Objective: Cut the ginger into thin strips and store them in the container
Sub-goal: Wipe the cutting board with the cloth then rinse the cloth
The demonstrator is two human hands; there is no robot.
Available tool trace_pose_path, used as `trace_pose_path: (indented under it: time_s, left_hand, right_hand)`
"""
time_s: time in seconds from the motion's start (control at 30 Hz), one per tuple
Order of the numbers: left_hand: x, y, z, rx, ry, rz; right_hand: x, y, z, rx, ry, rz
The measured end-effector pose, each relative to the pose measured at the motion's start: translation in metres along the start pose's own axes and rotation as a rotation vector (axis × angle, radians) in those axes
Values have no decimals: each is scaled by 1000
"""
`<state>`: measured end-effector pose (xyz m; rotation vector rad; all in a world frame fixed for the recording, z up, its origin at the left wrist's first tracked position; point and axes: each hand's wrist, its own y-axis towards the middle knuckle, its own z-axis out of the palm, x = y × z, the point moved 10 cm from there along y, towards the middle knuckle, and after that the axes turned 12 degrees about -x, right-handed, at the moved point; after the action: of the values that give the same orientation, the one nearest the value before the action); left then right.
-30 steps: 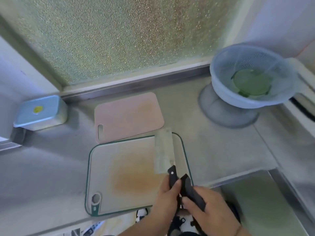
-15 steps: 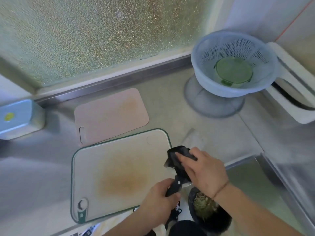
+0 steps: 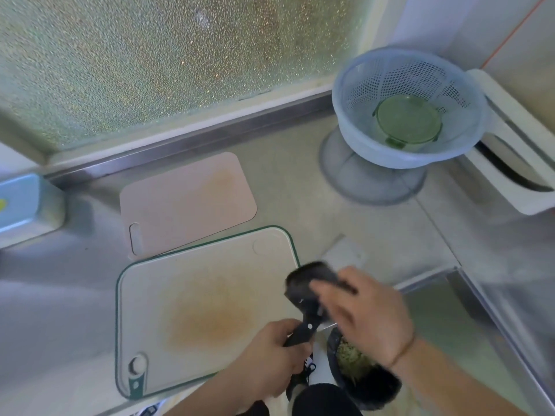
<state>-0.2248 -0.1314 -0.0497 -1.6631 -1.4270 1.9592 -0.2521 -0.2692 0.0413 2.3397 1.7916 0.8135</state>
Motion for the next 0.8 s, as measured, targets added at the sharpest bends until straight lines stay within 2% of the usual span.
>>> trace_pose_path:
  time_s: [0.07,0.1,0.17,0.27,0.33,0.37,0.43,0.53,0.63,0.7,0.8]
  left_hand:
    - [-10,3,-2,-15,84,73]
    - [-12,3,-4,-18,126,96]
    - [-12,0,-11,-30,94,61]
    - [-6,-3,-12,7,117,40]
    - [-10,-5,-10,26,200,91]
    - [-11,-4,-9,32,226,105]
    - [-10,-2,-11,47,198,75]
    - [-15,-5,-9,96,4,-11]
    - [-18,-5,-8,120,-151,-78]
    - [-24,-3,-9,129,-179,-61]
    - [-33,-2,-14,162,-225,-28]
  right_hand:
    - [23,-11,20,72,31,-83]
    - [14,-10,24,79,23,-49]
    - [-41,-1,30,61,-89,145]
    - [-140,-1,19,26,-256,558]
    - [-161,2,-7,-169,-179,666]
    - [-158,5,-26,-288,-141,666]
    - [-147,4,-57,-424,-88,636]
    - [-111,-6,-98,-578,-51,566]
    - [-72,-9,-99,-528,-13,430]
    - [-55,-9,-96,-510,16,338]
    - [-49,-6,-100,-533,52,307]
